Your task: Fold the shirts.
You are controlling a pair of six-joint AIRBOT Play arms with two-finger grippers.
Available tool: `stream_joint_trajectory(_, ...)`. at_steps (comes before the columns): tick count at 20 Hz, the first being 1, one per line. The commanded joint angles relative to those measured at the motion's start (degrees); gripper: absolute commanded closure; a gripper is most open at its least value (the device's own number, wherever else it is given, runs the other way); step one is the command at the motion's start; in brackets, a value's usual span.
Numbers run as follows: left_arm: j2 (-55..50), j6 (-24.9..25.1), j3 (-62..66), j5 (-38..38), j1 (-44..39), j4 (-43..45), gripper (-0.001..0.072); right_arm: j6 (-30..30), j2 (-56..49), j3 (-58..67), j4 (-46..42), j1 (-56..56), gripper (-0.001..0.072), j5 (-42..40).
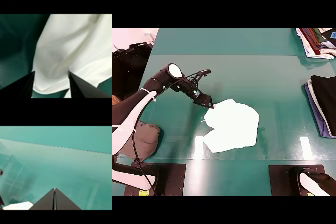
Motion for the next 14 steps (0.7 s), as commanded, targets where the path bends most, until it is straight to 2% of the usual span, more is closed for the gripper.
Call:
stream_joint_trajectory(1,-0.42,2.62,-2.56,1.55,-1.42,-0.48,0.0209,0.07,-0.04,0.04,0.02,0.02,0.0694,0.11)
stream_joint_trajectory(2,-0.42,2.58,-3.13,3.19,-2.01,-0.39,0.0213,0.13,-0.04,0.04,0.02,0.02,0.0694,0.55)
stream_joint_trajectory(3,-0.39,2.56,-3.19,4.83,-2.1,-0.39,0.0502,0.96,-0.02,-0.33,0.02,0.02,0.0694,1.2)
stream_joint_trajectory(4,-0.35,2.25,-2.89,5.77,-1.68,-0.37,0.0682,2.1,0.09,-1.57,-0.07,0.02,0.0694,2.21)
stream_joint_trajectory(7,1.77,-3.72,1.4,5.86,1.79,1.88,0.0684,4.94,0.13,-10.21,-0.11,0.04,0.0694,7.65)
stream_joint_trajectory(10,5.73,-3.65,5.51,5.88,4.87,3.04,0.0683,6.08,0.09,-26.49,0.46,0.09,0.0692,6.93)
stream_joint_trajectory(11,6.67,-3.63,6.27,5.68,4.85,4.28,0.0683,6.08,-0.02,-32.46,1.31,0.5,0.0591,4.61)
stream_joint_trajectory(12,7.3,-3.61,6.43,5.73,4.85,4.74,0.0683,6.01,-0.9,-38.42,3.85,1.49,0.0315,1.9)
stream_joint_trajectory(13,7.39,-3.63,6.43,5.7,4.85,4.66,0.0683,5.22,-2.43,-43.47,7.48,3.15,0.0253,-0.72)
stream_joint_trajectory(14,7.34,-3.63,6.4,5.62,4.85,4.68,0.0683,2.84,-4.28,-47.15,11.21,5.29,0.0252,-3.76)
